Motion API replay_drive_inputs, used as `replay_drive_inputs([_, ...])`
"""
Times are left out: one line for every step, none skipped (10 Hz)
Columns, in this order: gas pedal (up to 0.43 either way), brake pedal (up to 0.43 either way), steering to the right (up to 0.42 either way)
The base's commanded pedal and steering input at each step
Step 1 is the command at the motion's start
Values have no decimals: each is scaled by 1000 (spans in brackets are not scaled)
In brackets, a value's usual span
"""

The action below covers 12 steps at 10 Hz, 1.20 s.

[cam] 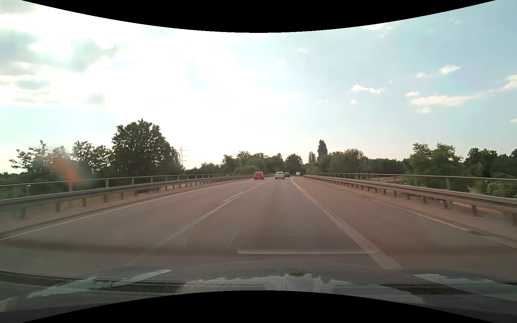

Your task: Follow the waypoints while adhering to traffic rules and regulations

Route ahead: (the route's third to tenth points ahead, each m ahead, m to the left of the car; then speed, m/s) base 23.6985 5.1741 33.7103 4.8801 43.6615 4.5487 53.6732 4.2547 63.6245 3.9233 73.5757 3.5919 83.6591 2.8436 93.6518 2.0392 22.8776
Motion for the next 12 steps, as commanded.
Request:
replay_drive_inputs([138, 0, 3])
replay_drive_inputs([138, 0, 3])
replay_drive_inputs([138, 0, 3])
replay_drive_inputs([138, 0, 3])
replay_drive_inputs([138, 0, 3])
replay_drive_inputs([118, 0, 3])
replay_drive_inputs([110, 0, 3])
replay_drive_inputs([110, 0, 3])
replay_drive_inputs([110, 0, 3])
replay_drive_inputs([110, 0, 3])
replay_drive_inputs([110, 0, 3])
replay_drive_inputs([110, 0, 3])
